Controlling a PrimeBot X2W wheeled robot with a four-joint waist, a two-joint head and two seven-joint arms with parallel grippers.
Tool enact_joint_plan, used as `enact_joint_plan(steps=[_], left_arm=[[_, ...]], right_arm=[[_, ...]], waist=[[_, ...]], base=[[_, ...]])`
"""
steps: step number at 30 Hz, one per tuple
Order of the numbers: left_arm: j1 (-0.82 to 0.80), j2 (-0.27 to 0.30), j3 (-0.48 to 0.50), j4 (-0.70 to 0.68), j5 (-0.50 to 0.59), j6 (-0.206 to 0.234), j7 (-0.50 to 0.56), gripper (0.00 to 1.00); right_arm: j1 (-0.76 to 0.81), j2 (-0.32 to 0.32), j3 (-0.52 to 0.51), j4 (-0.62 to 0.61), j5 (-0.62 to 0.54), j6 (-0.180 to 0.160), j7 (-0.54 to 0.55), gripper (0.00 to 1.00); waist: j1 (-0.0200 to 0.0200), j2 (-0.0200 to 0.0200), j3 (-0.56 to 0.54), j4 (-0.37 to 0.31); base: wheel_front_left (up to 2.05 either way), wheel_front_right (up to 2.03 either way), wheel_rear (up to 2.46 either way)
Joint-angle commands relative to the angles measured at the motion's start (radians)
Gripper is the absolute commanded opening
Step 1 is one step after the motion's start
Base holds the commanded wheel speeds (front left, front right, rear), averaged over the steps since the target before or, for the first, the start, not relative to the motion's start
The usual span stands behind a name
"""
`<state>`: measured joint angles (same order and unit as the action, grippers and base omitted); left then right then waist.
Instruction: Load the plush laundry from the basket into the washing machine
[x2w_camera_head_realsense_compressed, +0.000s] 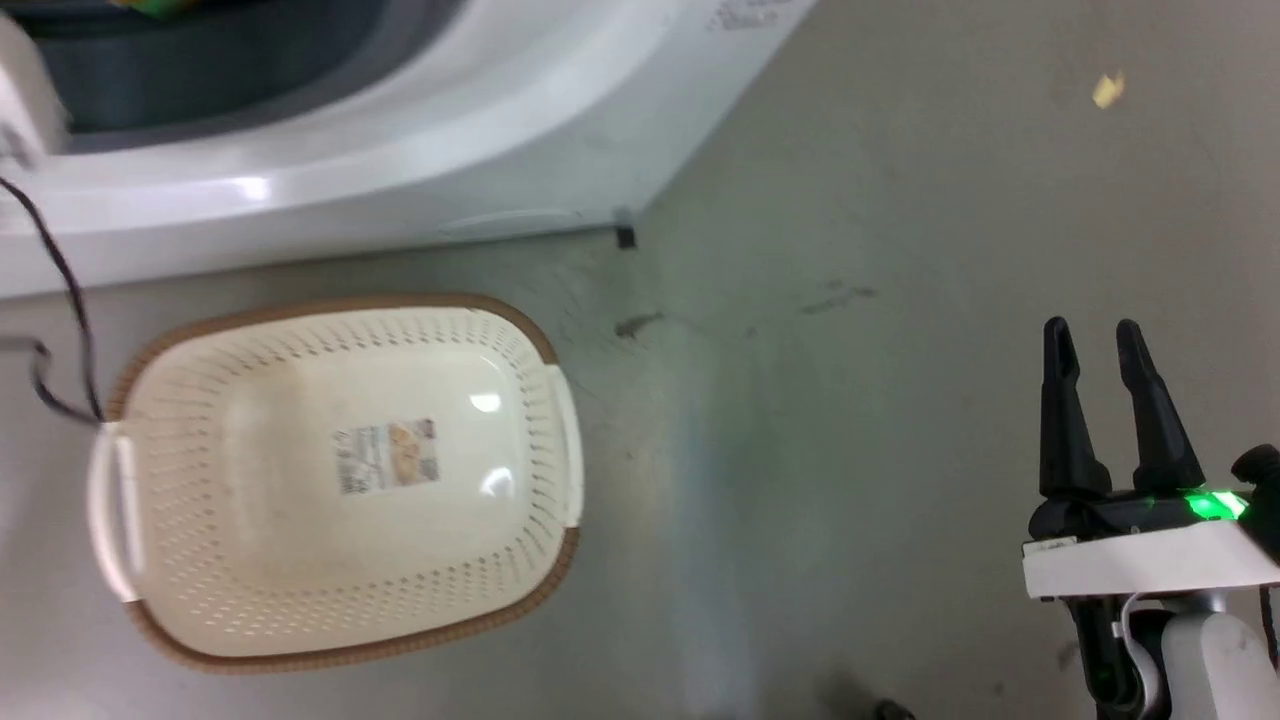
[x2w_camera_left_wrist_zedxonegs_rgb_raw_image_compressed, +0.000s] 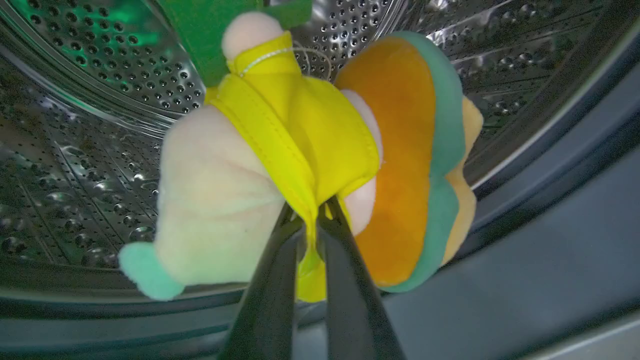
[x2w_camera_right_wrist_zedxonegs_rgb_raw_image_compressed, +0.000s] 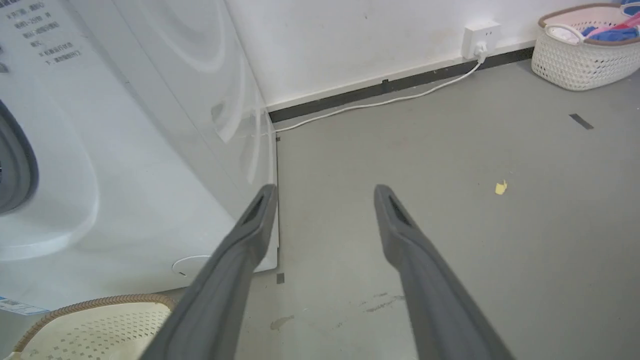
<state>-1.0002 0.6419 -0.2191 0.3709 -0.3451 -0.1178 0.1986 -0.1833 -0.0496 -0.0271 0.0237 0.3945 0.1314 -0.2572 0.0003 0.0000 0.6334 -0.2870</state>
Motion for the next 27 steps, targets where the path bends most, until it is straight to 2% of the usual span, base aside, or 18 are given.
enact_joint_plan(steps=[1, 6, 12, 19, 26, 27], left_arm=[[-0.052, 0.009, -0.010, 0.022, 0.003, -0.007, 0.015, 0.00], [-0.218, 0.019, -0.032, 0.172, 0.002, -0.010, 0.057, 0.00], [-0.366, -0.006, -0.014, 0.326, 0.001, 0.017, -0.002, 0.00], [-0.420, -0.033, -0.071, 0.463, 0.015, 0.004, 0.014, 0.00], [-0.430, -0.049, -0.099, 0.536, 0.009, -0.003, 0.001, 0.00], [-0.428, -0.052, -0.104, 0.544, 0.009, -0.004, -0.009, 0.39]], right_arm=[[-0.009, -0.001, 0.004, -0.006, 0.010, -0.001, -0.005, 1.00], [-0.011, -0.001, 0.032, -0.005, 0.029, -0.001, -0.005, 1.00], [-0.017, -0.001, 0.044, -0.011, 0.037, -0.001, -0.005, 1.00], [-0.017, -0.001, 0.050, -0.008, 0.036, -0.001, -0.005, 1.00], [-0.029, -0.001, 0.047, -0.005, 0.032, -0.001, -0.005, 1.00], [-0.031, -0.001, 0.044, -0.003, 0.028, -0.001, -0.005, 1.00]], waist=[[-0.0003, 0.0000, 0.053, -0.043], [-0.0003, 0.0000, 0.086, -0.066], [-0.0003, 0.0000, 0.108, -0.086], [-0.0003, 0.0000, 0.111, -0.082], [-0.0003, 0.0000, 0.102, -0.067], [-0.0003, 0.0000, 0.095, -0.063]], base=[[0.00, 0.00, 0.00], [0.00, 0.00, 0.00], [0.00, 0.00, 0.00], [0.00, 0.00, 0.00], [0.00, 0.00, 0.00], [0.00, 0.00, 0.00]])
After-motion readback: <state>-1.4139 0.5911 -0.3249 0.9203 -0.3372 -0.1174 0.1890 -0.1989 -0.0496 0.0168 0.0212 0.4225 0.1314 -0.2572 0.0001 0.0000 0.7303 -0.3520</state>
